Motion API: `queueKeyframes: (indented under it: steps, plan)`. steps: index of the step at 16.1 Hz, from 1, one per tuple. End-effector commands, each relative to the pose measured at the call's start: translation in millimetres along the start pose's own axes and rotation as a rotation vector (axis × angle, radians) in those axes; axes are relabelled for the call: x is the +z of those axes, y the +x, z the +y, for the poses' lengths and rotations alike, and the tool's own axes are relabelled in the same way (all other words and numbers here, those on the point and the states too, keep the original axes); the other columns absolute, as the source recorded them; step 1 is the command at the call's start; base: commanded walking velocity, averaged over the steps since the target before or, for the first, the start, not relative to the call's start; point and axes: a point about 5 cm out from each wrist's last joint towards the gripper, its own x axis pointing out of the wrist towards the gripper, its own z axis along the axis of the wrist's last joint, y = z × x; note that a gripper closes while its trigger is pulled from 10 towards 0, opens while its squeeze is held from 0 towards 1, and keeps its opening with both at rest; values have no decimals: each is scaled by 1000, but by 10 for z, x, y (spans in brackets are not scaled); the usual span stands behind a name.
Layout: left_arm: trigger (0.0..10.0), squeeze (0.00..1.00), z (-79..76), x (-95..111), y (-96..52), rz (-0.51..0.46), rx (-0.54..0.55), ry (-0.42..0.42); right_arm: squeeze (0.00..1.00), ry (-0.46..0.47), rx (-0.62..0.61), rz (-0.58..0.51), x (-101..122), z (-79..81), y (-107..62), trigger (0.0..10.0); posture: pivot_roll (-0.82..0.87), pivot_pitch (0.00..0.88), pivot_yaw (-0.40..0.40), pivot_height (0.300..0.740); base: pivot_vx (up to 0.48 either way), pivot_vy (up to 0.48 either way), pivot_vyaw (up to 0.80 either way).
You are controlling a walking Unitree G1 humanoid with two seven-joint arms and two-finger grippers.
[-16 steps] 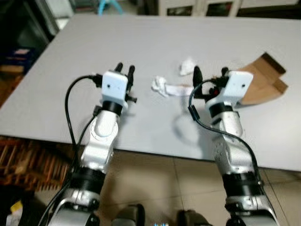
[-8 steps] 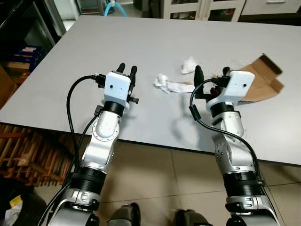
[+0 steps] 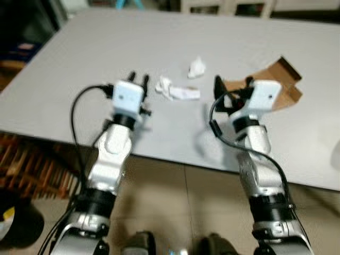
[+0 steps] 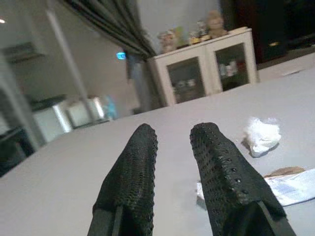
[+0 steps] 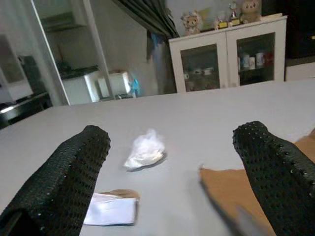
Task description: Picking trash to rubbish bin
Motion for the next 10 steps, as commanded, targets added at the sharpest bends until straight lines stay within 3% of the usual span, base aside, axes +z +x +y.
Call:
queueKeyframes:
  steps: [1,10]
  plan:
    - [10000,0,-89,16,1,-4,-22,-9,0,-13,-21,2,16,-81,-14,10000,-22,192,50,740,0,-405,0]
    - [10000,0,-89,25,0,-6,-23,-8,0,-9,-13,13,-2,-65,-26,10000,-22,197,49,740,0,-406,0]
